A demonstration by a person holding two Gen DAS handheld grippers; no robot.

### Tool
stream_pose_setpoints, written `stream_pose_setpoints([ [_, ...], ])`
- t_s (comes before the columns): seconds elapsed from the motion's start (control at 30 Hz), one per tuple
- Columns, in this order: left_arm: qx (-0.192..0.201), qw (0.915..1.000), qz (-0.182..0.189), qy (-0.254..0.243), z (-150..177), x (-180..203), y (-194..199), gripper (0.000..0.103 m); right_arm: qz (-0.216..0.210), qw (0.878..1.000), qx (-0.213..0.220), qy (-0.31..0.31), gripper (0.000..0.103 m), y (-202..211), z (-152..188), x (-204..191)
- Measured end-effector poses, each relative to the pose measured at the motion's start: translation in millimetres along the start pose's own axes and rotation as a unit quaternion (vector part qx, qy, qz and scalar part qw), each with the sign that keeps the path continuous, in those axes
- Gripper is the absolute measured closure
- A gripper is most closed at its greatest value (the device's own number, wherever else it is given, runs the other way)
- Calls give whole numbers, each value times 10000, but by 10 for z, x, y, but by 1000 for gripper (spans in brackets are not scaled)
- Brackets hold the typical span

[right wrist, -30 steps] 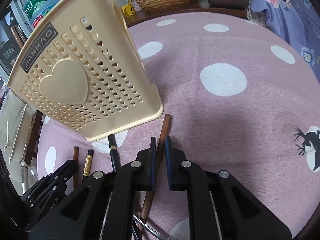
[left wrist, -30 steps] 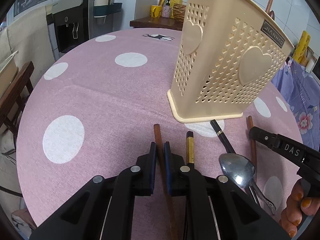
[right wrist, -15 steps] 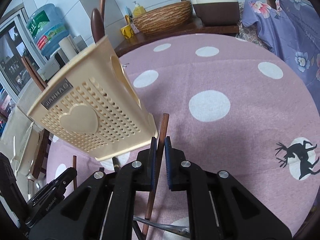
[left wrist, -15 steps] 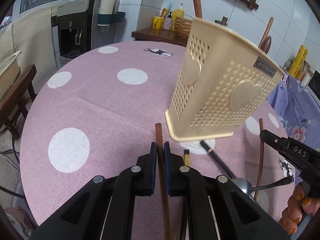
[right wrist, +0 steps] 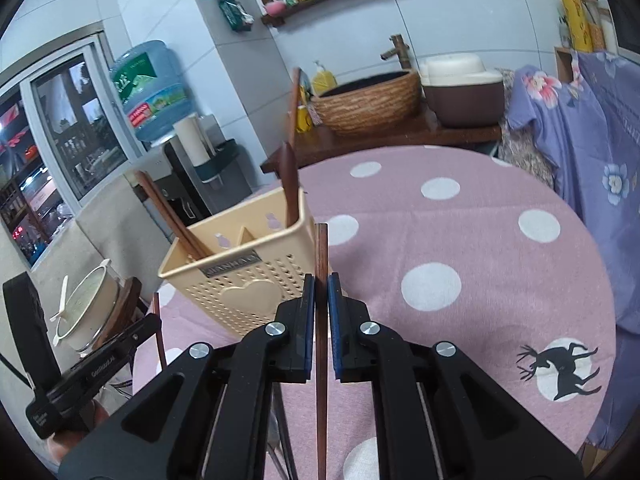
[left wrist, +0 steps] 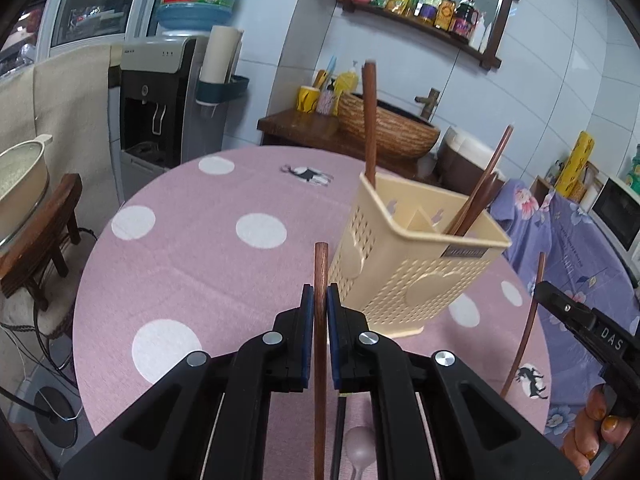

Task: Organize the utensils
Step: 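Lift both brown chopsticks upright and carry them over the beige holder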

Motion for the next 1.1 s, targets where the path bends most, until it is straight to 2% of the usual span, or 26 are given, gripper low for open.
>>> stream_pose_setpoints([
  [0.27,460,9988,179,-55,-144,35,376,95,-61,9985,373,407,96,395,-94,-130],
  [0.43,661,9976,169,-131,-193,63,525,95,-83,9975,478,513,96,524,-127,-192],
  [0.93,923,9953,210,-212,-305,95,748,95,-154,9965,512,647,96,664,-234,-272],
  [1.1,990,9941,330,-288,-452,157,889,95,-242,9965,515,620,96,728,-438,-274],
])
Point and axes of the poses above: each gripper's, at about its wrist camera, not at the fingertips, and y roughly against the way its jaws point, x to its right, z to its underside, the point moved 1 cm from there along -y, roughly the way its jaws point, and after that the axes turned 5 degrees about y, right-handed, at the moved point
